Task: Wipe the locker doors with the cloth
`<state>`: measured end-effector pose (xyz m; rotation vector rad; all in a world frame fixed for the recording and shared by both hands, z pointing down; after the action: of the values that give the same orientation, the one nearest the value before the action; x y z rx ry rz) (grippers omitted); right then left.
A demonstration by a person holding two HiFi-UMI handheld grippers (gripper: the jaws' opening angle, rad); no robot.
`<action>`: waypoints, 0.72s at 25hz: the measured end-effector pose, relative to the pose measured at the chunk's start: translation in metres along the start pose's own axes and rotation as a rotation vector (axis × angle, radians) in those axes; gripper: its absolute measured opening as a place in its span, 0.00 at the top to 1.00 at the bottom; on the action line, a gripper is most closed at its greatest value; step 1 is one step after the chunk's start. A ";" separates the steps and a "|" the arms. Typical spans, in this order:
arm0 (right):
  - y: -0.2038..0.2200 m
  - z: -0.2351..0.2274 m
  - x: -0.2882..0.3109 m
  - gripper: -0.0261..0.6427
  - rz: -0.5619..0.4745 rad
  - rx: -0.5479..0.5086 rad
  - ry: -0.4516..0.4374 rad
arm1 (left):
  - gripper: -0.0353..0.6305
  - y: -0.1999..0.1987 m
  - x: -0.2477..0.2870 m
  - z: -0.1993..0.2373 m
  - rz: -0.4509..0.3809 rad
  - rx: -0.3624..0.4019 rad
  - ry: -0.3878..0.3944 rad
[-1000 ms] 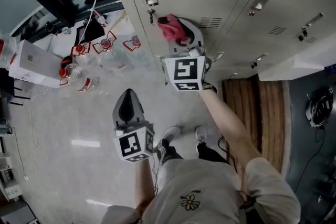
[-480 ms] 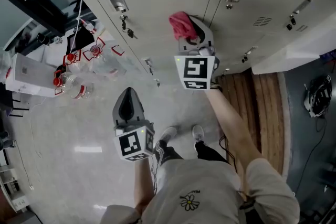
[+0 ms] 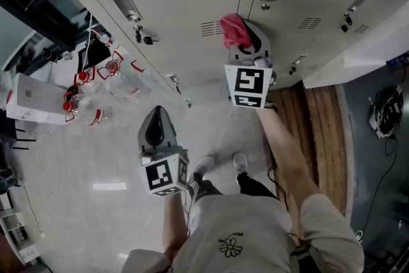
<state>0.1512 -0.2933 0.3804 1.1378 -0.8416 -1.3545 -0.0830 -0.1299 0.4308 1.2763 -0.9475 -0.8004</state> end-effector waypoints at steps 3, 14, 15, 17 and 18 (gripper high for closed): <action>0.002 -0.007 0.002 0.92 0.007 -0.005 0.015 | 0.92 -0.003 0.000 -0.001 0.003 0.003 -0.001; -0.019 -0.016 -0.008 0.92 -0.003 0.001 0.001 | 0.92 -0.020 0.000 -0.009 -0.036 0.041 0.033; -0.027 -0.019 -0.014 0.92 -0.026 -0.003 -0.002 | 0.92 -0.025 0.000 -0.011 -0.044 0.049 0.041; -0.045 -0.025 -0.029 0.92 -0.070 -0.008 -0.013 | 0.92 -0.035 0.001 -0.015 -0.067 0.063 0.048; -0.052 -0.028 -0.038 0.92 -0.090 -0.010 -0.018 | 0.92 -0.040 0.001 -0.017 -0.080 0.070 0.051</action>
<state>0.1590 -0.2459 0.3290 1.1690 -0.8037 -1.4439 -0.0666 -0.1290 0.3908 1.3965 -0.8944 -0.7983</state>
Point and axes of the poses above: the fingertips, and each gripper's own axes: x forward along the fingers, z to its left, y out of its underside, the point moved 7 cm from there along -x, backward along the fingers, and after that the axes turned 15 degrees about y, right-handed, at the moved point
